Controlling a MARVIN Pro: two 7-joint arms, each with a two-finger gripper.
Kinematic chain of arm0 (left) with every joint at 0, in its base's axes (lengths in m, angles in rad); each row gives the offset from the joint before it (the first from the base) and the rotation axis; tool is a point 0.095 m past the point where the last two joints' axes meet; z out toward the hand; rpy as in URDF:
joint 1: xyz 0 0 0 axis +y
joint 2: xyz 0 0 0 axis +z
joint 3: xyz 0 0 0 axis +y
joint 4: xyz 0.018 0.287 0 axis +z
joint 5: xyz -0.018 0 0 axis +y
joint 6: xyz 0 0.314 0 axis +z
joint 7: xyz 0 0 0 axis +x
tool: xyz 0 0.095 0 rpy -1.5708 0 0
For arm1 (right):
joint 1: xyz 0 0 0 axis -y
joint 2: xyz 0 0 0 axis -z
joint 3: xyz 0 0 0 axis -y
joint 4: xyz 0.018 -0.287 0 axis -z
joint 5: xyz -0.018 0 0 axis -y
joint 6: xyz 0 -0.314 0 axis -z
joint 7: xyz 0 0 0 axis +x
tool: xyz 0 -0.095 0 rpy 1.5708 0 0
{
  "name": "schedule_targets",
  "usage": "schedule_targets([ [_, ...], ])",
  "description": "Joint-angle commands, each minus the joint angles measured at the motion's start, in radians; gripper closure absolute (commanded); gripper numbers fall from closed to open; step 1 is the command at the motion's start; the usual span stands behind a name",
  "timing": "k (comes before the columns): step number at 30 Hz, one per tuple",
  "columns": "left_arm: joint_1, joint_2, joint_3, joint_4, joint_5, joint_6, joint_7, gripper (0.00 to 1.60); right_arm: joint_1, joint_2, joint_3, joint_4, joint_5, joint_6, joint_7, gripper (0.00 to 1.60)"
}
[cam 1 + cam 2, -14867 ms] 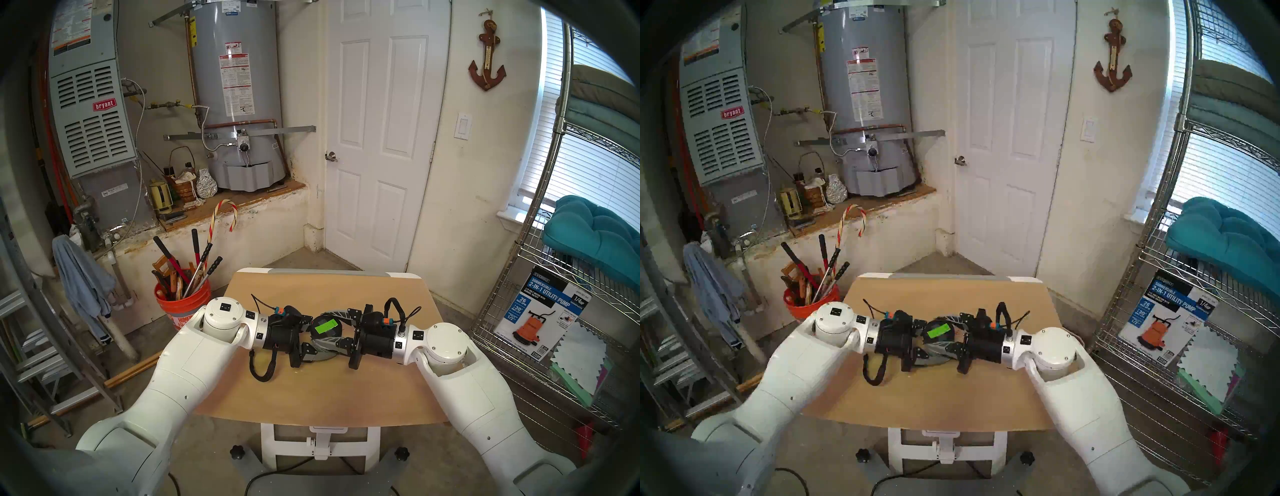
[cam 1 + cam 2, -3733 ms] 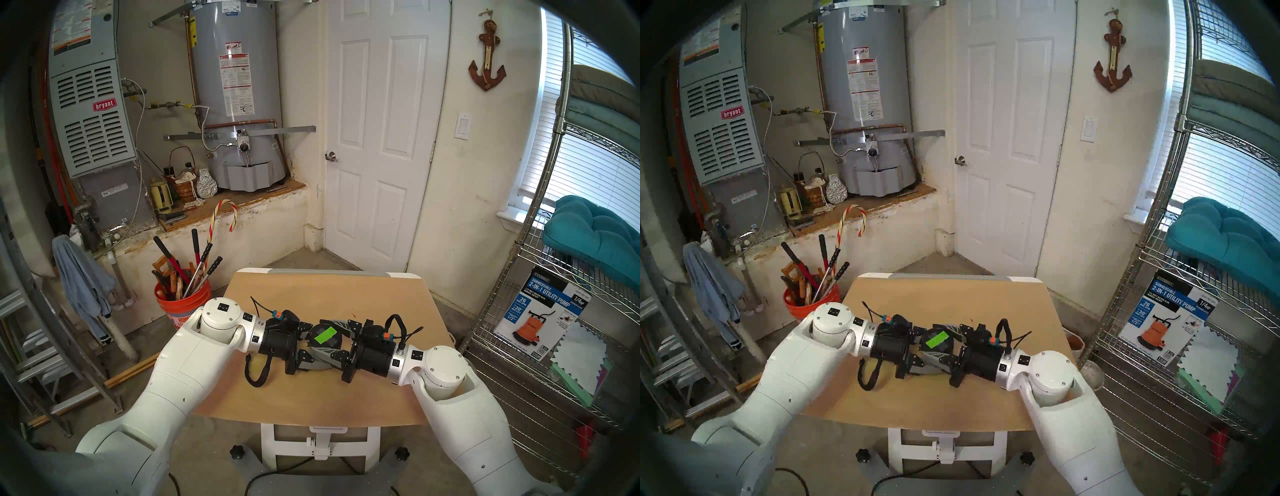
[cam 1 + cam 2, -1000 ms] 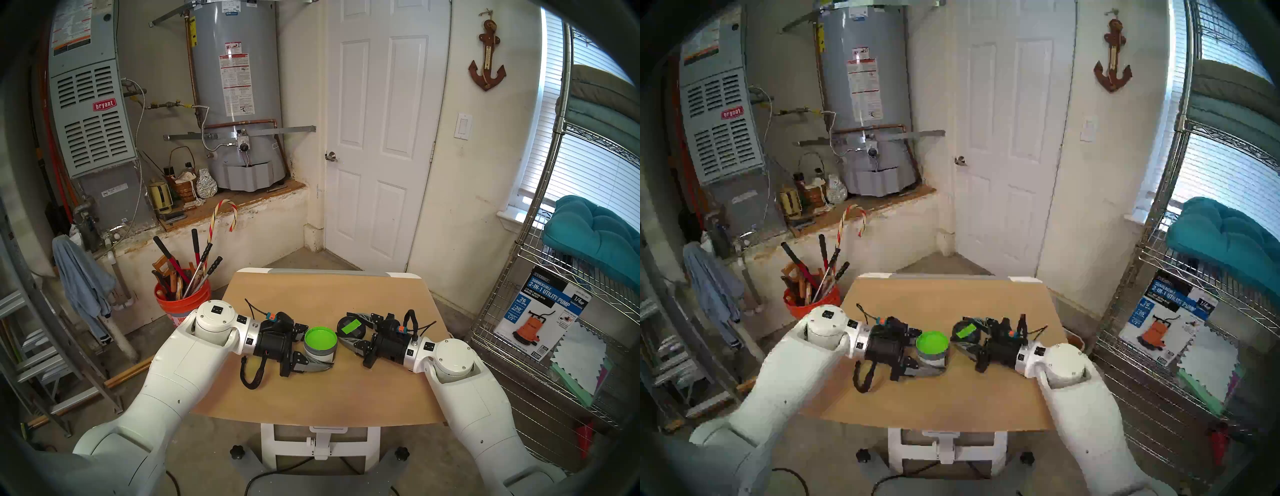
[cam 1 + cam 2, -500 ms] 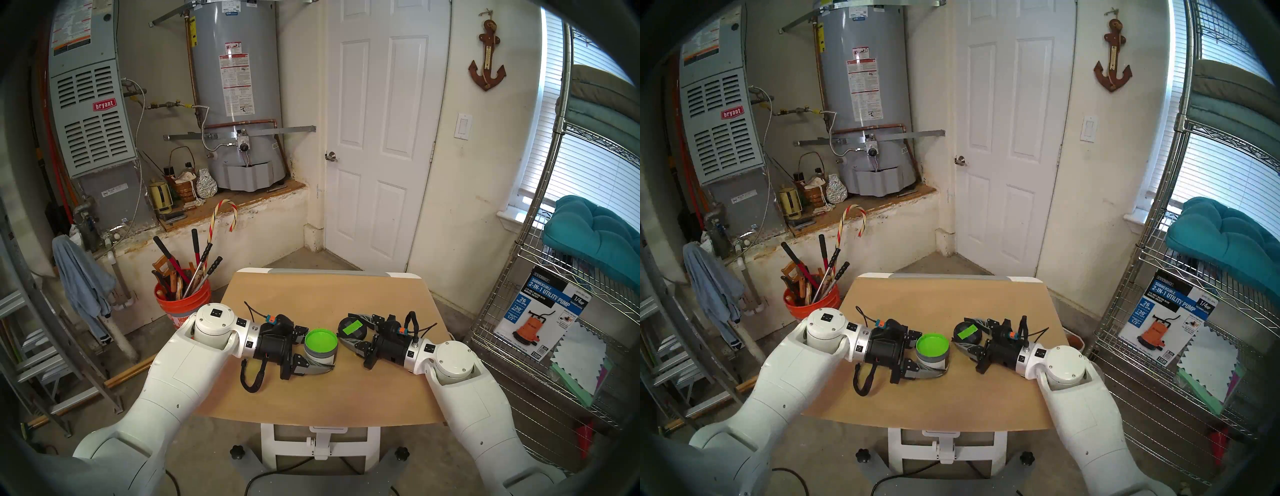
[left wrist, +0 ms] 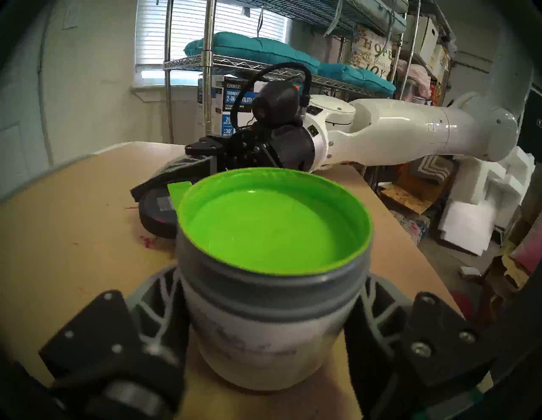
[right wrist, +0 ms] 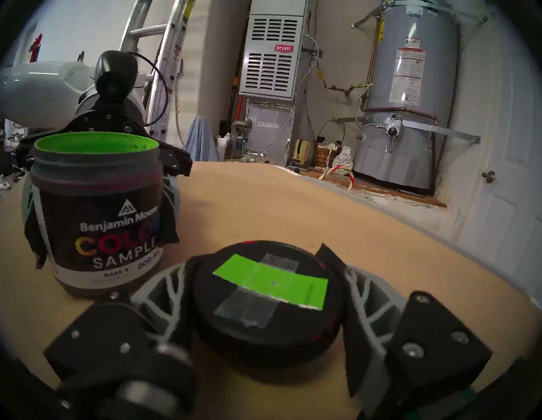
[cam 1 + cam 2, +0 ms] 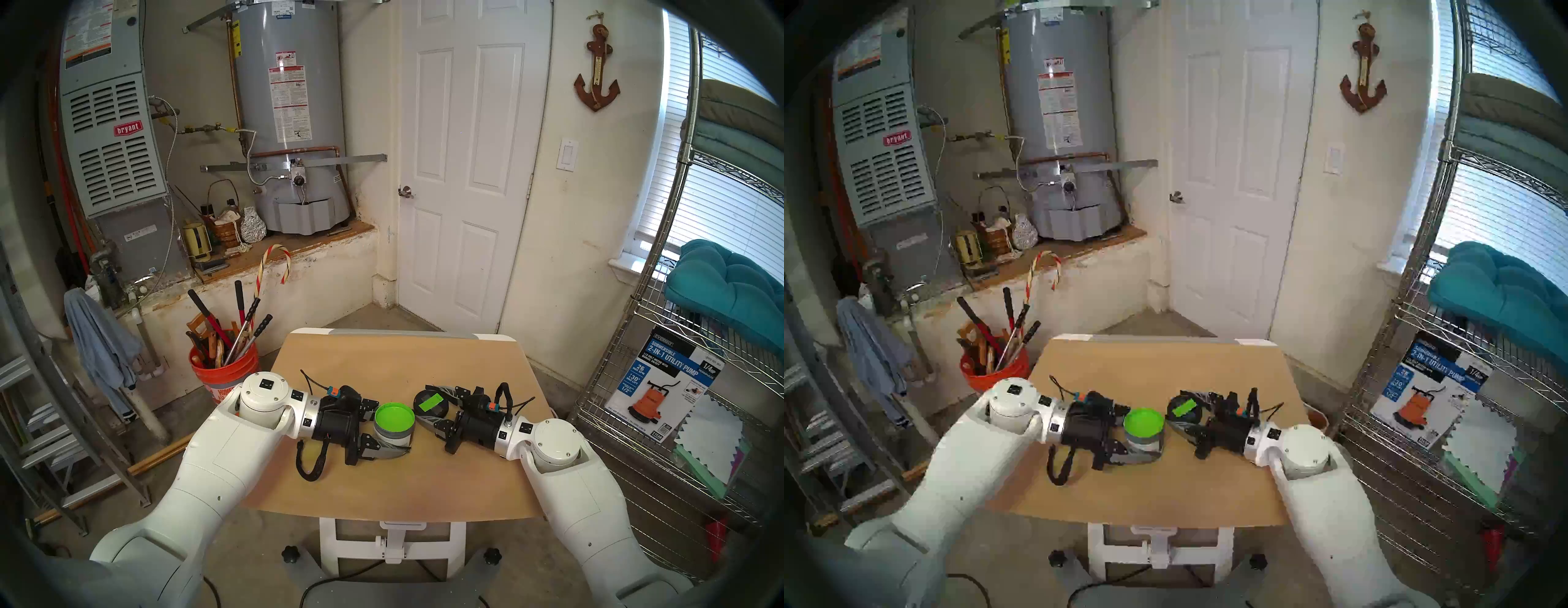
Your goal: Open paint jar
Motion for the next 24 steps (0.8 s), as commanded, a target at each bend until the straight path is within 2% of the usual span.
schedule_targets([
  [1,0.035,0.004,0.015,-0.008,0.021,-0.009,0.017,1.6,0.002,-0.008,-0.002,-0.021,0.007,-0.003,0.003,1.05],
  [18,0.041,0.012,0.017,-0.017,0.008,-0.002,0.025,1.6,0.001,-0.008,-0.001,-0.025,0.006,-0.002,0.008,1.03],
  [19,0.041,0.013,0.017,-0.017,0.007,-0.001,0.024,1.43,0.001,-0.008,-0.001,-0.025,0.006,-0.002,0.009,1.03],
  [20,0.04,0.013,0.018,-0.017,0.006,0.001,0.023,1.18,0.002,-0.008,-0.001,-0.024,0.006,-0.002,0.01,1.03],
  [21,0.04,0.014,0.018,-0.017,0.004,0.002,0.022,0.86,0.002,-0.008,-0.001,-0.023,0.006,-0.003,0.01,1.03],
  [22,0.038,0.015,0.019,-0.016,0.003,0.003,0.02,0.8,0.002,-0.008,-0.002,-0.023,0.006,-0.003,0.01,1.03],
  [24,0.037,0.016,0.019,-0.016,0.0,0.005,0.019,0.88,0.003,-0.009,-0.002,-0.022,0.005,-0.003,0.011,1.04],
])
